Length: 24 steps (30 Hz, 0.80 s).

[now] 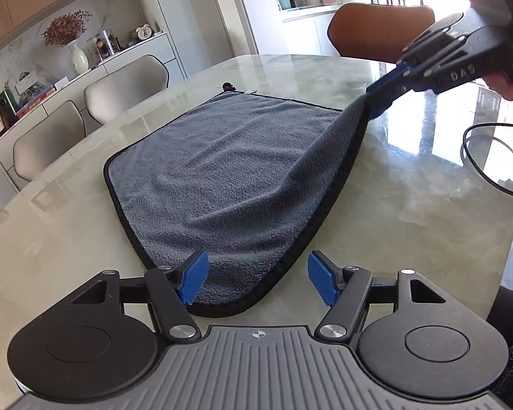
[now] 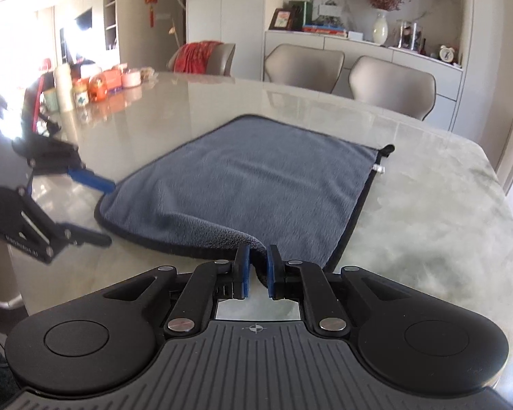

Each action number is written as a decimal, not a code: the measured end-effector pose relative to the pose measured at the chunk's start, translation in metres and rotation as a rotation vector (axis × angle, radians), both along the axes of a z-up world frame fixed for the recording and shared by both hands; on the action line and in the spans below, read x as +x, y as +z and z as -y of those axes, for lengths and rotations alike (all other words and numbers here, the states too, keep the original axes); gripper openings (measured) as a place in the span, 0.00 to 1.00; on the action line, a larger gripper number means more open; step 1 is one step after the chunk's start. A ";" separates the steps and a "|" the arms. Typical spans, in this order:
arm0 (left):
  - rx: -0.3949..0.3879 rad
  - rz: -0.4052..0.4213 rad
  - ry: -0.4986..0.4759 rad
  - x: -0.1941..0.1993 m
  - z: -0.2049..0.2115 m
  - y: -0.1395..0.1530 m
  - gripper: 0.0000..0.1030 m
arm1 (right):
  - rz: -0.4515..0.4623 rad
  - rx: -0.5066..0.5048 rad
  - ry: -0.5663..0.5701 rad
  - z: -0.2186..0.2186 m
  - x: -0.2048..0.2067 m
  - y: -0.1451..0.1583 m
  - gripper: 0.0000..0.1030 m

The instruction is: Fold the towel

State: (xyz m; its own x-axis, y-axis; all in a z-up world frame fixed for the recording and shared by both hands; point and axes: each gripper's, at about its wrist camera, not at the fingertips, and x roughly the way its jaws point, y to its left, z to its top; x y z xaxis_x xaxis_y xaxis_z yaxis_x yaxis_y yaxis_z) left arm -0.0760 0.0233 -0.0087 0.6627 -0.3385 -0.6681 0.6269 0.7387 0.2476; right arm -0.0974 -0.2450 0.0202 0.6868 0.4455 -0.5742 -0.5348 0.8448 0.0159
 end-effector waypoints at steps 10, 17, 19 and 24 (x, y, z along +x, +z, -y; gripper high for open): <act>0.073 0.061 -0.013 0.001 0.004 0.003 0.08 | 0.020 0.030 -0.009 0.001 0.006 0.009 0.10; 0.046 0.132 0.025 0.017 -0.003 0.028 0.07 | 0.041 -0.004 -0.022 -0.003 0.011 0.007 0.10; 0.044 0.136 0.029 0.026 -0.003 0.033 0.07 | 0.059 -0.013 -0.022 -0.005 0.013 0.009 0.10; 0.022 0.117 0.051 0.059 -0.002 0.043 0.07 | 0.102 -0.055 -0.053 -0.009 0.033 0.016 0.10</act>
State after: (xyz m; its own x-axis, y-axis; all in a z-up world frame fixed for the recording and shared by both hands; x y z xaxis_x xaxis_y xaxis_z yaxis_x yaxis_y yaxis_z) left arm -0.0166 0.0248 0.0343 0.7526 -0.2888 -0.5917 0.5546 0.7625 0.3332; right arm -0.0645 -0.2356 0.0363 0.7649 0.3764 -0.5226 -0.4856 0.8701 -0.0840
